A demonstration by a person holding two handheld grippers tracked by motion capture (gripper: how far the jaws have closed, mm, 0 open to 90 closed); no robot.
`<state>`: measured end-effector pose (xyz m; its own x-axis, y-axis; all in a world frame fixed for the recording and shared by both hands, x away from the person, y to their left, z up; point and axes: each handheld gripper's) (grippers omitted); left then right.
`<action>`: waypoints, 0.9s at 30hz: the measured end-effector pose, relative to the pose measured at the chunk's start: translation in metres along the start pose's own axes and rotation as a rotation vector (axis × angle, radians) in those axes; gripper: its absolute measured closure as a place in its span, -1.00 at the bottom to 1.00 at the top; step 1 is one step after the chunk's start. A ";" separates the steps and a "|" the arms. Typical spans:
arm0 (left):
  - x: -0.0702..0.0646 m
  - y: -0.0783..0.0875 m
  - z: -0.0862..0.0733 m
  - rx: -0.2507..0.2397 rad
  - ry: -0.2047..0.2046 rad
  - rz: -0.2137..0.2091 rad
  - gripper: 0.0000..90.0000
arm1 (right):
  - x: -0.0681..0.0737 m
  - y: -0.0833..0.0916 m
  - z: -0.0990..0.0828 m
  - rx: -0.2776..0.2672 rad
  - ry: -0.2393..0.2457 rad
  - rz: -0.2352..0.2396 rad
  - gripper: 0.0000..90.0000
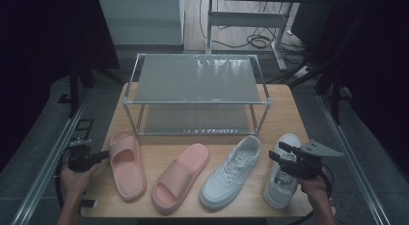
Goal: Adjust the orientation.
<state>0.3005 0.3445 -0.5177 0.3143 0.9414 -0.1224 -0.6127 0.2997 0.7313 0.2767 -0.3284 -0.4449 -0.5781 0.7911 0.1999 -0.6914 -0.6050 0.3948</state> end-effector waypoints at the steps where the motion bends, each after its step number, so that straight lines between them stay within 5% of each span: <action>1: 0.001 -0.001 0.001 0.002 0.000 -0.001 1.00 | 0.000 0.000 0.000 0.000 0.000 0.000 -0.05; 7: 0.005 -0.002 0.004 -0.004 -0.001 -0.001 1.00 | 0.000 -0.001 0.000 0.003 0.000 0.000 -0.05; 16: -0.009 0.019 -0.004 -0.050 -0.019 -0.003 1.00 | 0.000 0.000 0.000 0.001 -0.001 -0.001 -0.05; 22: -0.036 0.047 -0.022 -0.107 -0.061 -0.025 1.00 | 0.001 0.001 0.000 -0.004 0.000 0.000 -0.05; 27: -0.053 0.053 -0.032 -0.122 -0.073 -0.075 1.00 | 0.002 0.002 0.001 -0.007 0.001 0.002 -0.05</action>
<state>0.2279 0.3150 -0.4942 0.4116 0.9032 -0.1217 -0.6674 0.3896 0.6346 0.2747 -0.3283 -0.4427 -0.5796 0.7900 0.1999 -0.6934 -0.6070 0.3883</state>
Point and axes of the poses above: each handheld gripper's, and its own axes: y roughly backward along the jaws, z roughly out of its top, x roughly to its left, and after that the axes turned 8 degrees about -y, right-handed
